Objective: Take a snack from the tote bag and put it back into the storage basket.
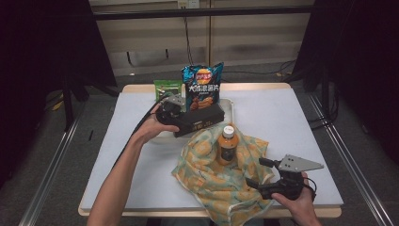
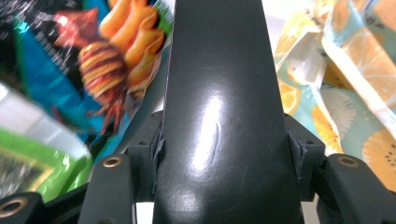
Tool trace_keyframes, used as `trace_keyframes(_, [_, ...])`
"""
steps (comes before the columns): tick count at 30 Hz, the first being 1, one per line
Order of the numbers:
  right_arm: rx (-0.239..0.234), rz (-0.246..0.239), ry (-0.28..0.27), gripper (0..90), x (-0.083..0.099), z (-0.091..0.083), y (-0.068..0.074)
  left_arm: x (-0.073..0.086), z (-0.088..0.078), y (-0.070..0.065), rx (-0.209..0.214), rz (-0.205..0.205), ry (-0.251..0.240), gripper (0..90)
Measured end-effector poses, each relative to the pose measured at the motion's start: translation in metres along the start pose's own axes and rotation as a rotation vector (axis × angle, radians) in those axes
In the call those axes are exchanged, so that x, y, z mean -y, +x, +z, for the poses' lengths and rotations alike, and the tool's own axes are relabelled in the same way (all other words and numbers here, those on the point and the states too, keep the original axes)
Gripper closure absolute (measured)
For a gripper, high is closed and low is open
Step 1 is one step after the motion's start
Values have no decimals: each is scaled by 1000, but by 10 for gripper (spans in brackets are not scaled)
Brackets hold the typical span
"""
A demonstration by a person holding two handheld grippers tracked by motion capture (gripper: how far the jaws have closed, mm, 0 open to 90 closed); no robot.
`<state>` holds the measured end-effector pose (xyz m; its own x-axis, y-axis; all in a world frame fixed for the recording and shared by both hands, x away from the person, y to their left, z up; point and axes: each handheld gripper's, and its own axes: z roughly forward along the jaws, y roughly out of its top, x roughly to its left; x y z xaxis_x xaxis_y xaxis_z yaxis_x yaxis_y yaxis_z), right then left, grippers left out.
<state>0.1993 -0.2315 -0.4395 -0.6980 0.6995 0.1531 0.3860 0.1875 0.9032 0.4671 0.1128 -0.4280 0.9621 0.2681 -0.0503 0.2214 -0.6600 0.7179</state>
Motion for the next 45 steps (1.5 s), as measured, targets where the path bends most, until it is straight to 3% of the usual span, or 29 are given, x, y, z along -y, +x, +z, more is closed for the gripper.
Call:
trace_keyframes(6, [-3, 2, 2, 127, 0, 0, 0, -6, 13, 1, -18, 5, 34, 428])
trace_keyframes(8, [-3, 2, 1, 127, 0, 0, 0, -4, 18, 2, 6, -6, 29, 426])
trace_keyframes(12, [-7, 1, 5, 127, 1, -1, 0, 4, 28, 6, 20, -23, 73, 423])
trace_keyframes(20, [-8, 3, 7, 127, 1, 0, 0, 10, 33, 3, 18, -24, 62, 412])
trace_keyframes(22, [-10, 1, 8, 130, 1, 1, 0, 10, 33, 1, 22, -29, 66, 362])
trace_keyframes(23, [-10, 1, 8, 130, 1, 1, 0, 10, 34, 0, 20, -37, 67, 362])
trace_keyframes(25, [-17, 1, 10, 142, 1, 2, 0, 10, 32, -1, 1, -46, 71, 272])
trace_keyframes(27, [-14, 1, 10, 140, 1, 2, 0, 12, 29, 1, -14, -89, 66, 238])
trace_keyframes(31, [-12, 0, 7, 136, 1, 1, 0, 19, 17, 2, -40, -137, 4, 197])
trace_keyframes(32, [-10, 2, 6, 136, 1, 0, 0, 20, 12, 1, -45, -172, -16, 195])
trace_keyframes(33, [-6, 2, 5, 135, 1, 0, 0, 20, 7, 1, -54, -176, -13, 198])
trace_keyframes(36, [-9, 3, 4, 136, 1, 1, -1, 22, -11, 0, -100, -193, -94, 241])
trace_keyframes(39, [-5, 7, 6, 136, 0, 1, -1, 22, -25, -4, -126, -195, -137, 285])
trace_keyframes(40, [-6, 7, 6, 136, 0, 1, -1, 22, -29, -6, -124, -192, -160, 294])
trace_keyframes(42, [-7, 3, 7, 135, 0, 1, -1, 24, -34, -11, -100, -185, -171, 423])
trace_keyframes(43, [-10, 5, 7, 135, 0, 1, -1, 25, -36, -14, -81, -174, -171, 423])
trace_keyframes(44, [-8, 6, 8, 135, 0, 1, 0, 27, -38, -17, -65, -165, -187, 595])
trace_keyframes(45, [-8, 6, 8, 135, 0, 1, 0, 29, -38, -20, -40, -168, -195, 595])
